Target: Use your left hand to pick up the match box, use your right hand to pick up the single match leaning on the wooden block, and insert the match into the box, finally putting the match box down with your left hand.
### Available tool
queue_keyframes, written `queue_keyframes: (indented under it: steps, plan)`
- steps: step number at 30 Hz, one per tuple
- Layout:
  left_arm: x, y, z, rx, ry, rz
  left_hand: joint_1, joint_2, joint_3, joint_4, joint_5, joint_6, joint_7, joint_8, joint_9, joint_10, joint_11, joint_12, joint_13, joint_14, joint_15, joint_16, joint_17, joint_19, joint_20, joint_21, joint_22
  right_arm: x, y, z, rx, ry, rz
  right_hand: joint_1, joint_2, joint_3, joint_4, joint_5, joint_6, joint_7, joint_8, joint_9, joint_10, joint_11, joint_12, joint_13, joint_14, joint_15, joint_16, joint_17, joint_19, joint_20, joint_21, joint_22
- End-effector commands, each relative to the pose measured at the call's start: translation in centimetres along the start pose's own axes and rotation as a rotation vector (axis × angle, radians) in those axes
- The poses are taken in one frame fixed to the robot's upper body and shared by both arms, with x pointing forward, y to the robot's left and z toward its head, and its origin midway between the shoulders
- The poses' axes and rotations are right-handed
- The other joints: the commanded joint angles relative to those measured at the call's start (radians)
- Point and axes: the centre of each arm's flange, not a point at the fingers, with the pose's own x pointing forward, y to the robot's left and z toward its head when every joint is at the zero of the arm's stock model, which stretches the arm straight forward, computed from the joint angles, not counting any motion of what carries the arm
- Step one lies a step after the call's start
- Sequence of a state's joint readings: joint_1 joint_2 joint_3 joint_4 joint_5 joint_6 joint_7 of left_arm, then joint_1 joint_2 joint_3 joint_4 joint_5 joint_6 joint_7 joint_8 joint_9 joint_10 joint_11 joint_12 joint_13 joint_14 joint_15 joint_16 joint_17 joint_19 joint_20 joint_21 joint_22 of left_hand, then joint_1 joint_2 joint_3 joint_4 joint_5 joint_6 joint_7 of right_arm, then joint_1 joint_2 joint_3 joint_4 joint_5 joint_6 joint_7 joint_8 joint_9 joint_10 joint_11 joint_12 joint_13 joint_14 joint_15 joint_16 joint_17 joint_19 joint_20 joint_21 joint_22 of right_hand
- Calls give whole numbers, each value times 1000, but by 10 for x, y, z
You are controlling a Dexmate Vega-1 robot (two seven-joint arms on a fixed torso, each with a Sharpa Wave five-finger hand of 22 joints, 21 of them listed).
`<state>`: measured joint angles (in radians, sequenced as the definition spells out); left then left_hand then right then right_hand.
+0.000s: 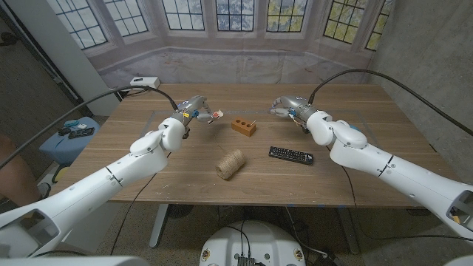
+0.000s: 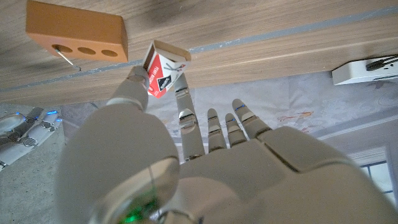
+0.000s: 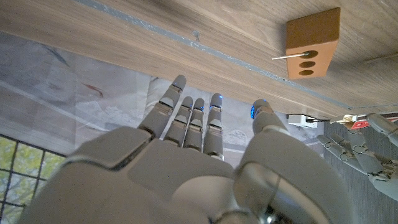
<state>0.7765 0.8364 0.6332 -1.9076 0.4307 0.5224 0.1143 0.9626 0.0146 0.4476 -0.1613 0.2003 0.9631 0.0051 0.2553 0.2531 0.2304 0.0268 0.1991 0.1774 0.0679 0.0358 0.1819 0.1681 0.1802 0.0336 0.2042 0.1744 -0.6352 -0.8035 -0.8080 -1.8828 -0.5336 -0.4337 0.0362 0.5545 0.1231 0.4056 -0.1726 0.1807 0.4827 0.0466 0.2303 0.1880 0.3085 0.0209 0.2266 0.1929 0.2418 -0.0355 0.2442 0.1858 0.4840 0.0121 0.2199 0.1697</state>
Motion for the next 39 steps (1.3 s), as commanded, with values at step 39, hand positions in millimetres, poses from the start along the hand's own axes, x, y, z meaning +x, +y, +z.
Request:
queue_keyframes:
  steps: [39]
  plan:
    - [19,-3,7,-86,-27,-74,25,9,-14,2,6,13,1,3,8,6,6,-2,3,7,4,-4,2,-4,2,-4,6,10,22,42,-463,-253,-213,122,-50,-9,-10,1,130,-45,19,4,108,-68,7,2,117,-48,22,6,76,-19,9,6]
